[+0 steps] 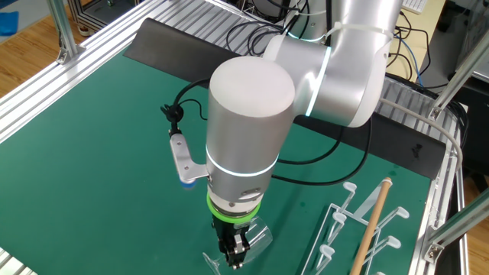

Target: Put the cup on the cup rack

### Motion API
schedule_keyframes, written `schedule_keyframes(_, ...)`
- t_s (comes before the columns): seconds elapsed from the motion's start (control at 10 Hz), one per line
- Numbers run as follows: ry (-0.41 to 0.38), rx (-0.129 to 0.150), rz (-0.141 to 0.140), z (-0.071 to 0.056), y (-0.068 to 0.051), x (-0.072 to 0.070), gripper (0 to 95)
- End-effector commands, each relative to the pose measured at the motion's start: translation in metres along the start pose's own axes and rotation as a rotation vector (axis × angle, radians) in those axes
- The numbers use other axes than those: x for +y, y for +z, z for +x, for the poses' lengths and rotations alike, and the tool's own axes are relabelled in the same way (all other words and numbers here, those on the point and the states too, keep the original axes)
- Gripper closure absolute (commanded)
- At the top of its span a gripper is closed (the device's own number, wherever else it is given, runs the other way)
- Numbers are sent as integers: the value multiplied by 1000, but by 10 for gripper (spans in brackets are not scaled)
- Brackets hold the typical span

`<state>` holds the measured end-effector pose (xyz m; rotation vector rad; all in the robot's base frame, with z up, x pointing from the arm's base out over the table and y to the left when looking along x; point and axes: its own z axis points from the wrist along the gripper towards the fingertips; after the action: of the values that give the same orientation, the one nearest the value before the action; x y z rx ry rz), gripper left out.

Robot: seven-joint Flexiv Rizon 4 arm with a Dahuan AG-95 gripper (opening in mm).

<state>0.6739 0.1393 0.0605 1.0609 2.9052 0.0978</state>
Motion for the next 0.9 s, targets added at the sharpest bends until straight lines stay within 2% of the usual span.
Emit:
schedule_keyframes(0.1,-4,-1,2,0,1,0,380)
schedule_keyframes(0.3,-8,-6,10,0,1,0,380)
schedule_keyframes(0.4,-10,-7,20,0,1,0,190)
schedule_keyframes(0.6,-9,9,37,0,1,0,190)
schedule_keyframes(0.9,-18,67,91,0,1,0,190)
